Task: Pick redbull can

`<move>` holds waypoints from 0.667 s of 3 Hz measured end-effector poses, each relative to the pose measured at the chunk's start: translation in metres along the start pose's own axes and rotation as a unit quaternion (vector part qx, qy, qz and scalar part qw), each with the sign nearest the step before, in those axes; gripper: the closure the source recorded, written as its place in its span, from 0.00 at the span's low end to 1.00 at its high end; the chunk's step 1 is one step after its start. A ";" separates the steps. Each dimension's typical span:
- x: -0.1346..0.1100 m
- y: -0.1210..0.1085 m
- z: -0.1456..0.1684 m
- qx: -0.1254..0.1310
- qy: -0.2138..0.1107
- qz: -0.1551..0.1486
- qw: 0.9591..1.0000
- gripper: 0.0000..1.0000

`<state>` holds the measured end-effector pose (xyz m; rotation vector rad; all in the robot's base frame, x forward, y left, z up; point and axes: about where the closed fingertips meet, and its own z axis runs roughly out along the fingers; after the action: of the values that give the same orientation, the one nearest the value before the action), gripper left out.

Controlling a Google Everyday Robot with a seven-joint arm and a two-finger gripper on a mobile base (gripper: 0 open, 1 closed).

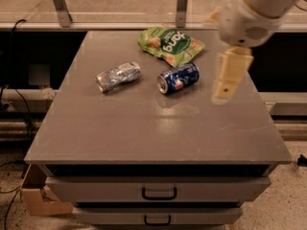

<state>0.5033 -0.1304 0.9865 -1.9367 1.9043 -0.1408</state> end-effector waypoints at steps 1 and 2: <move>-0.066 -0.024 0.040 -0.017 -0.015 -0.102 0.995 0.00; -0.124 -0.037 0.079 -0.052 -0.032 -0.187 0.980 0.00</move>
Offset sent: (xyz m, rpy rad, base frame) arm 0.0807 0.2124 -0.0553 -0.1233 0.0656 0.6147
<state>0.5584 0.0071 0.9550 -2.3238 1.5152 -0.0878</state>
